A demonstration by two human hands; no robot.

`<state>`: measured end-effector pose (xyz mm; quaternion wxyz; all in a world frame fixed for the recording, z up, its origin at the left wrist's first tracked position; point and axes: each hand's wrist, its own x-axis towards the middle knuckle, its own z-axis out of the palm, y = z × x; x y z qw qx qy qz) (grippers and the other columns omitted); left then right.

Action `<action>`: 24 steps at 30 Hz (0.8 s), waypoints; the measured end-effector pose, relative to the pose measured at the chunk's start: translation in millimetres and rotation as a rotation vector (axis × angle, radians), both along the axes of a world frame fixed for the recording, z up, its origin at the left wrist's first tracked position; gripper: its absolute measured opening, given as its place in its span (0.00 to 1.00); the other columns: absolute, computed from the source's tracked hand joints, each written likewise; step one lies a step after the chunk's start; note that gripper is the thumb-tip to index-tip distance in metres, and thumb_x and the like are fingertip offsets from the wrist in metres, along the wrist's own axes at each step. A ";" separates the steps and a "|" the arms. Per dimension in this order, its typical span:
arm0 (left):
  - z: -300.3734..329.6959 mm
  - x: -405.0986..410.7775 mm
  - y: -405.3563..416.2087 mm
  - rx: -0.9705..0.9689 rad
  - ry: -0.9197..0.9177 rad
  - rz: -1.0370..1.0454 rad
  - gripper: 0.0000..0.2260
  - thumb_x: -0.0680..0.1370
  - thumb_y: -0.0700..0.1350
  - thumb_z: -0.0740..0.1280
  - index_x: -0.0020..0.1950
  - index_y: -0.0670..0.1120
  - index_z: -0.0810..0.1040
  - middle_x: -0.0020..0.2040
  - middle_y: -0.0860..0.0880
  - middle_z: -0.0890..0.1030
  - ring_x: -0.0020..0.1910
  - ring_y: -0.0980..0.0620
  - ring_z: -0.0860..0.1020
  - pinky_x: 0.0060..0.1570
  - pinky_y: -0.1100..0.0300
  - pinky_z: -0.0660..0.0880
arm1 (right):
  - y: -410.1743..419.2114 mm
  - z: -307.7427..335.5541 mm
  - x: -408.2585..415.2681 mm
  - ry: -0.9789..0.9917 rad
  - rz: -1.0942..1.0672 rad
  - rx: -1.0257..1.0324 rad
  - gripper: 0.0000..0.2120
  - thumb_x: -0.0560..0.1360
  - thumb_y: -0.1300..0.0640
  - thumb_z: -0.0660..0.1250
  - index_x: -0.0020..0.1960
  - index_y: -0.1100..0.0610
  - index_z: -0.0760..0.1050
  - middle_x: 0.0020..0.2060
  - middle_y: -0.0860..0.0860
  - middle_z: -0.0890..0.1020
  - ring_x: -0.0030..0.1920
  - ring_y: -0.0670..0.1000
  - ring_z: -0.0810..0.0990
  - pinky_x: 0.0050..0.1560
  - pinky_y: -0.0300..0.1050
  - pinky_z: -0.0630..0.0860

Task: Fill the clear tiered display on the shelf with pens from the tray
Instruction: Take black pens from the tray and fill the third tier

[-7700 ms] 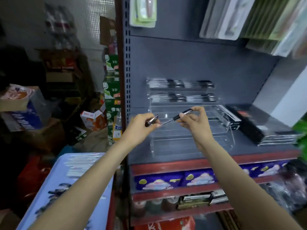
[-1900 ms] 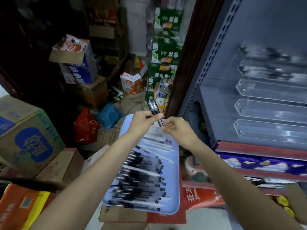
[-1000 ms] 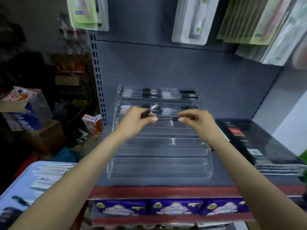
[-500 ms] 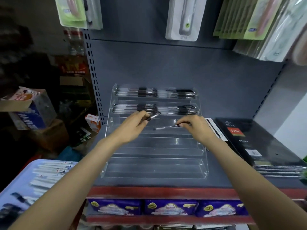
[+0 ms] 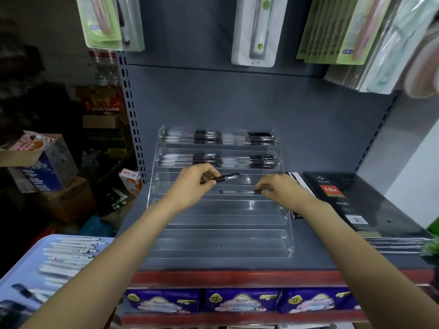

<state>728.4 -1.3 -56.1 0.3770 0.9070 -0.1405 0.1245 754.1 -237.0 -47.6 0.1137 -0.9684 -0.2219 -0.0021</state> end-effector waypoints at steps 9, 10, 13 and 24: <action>11.1 14.0 -44.3 -0.007 -0.038 -0.109 0.06 0.75 0.38 0.68 0.50 0.45 0.80 0.43 0.53 0.80 0.44 0.58 0.77 0.43 0.80 0.69 | 4.9 13.4 -12.6 -0.134 0.008 0.437 0.10 0.74 0.59 0.68 0.55 0.56 0.80 0.50 0.49 0.82 0.49 0.43 0.78 0.51 0.25 0.69; 11.5 15.8 -45.1 -0.009 -0.036 -0.111 0.06 0.75 0.38 0.69 0.50 0.45 0.80 0.43 0.53 0.80 0.44 0.58 0.78 0.42 0.80 0.69 | 3.2 13.2 -10.7 -0.152 -0.010 0.441 0.08 0.74 0.60 0.68 0.53 0.58 0.81 0.50 0.50 0.83 0.49 0.45 0.78 0.52 0.26 0.69; 8.0 21.2 -31.7 0.071 -0.026 -0.083 0.06 0.75 0.39 0.68 0.51 0.45 0.80 0.45 0.52 0.80 0.45 0.58 0.77 0.46 0.71 0.73 | -6.2 10.3 -6.7 -0.186 -0.088 0.484 0.07 0.74 0.61 0.68 0.51 0.58 0.82 0.49 0.50 0.83 0.47 0.44 0.79 0.47 0.21 0.69; -17.5 33.3 -14.8 0.301 0.075 -0.055 0.12 0.81 0.44 0.58 0.56 0.45 0.80 0.51 0.48 0.82 0.53 0.50 0.78 0.52 0.60 0.71 | -8.0 -9.0 8.1 -0.166 -0.153 0.114 0.13 0.78 0.63 0.60 0.57 0.54 0.80 0.55 0.53 0.83 0.53 0.56 0.81 0.56 0.50 0.77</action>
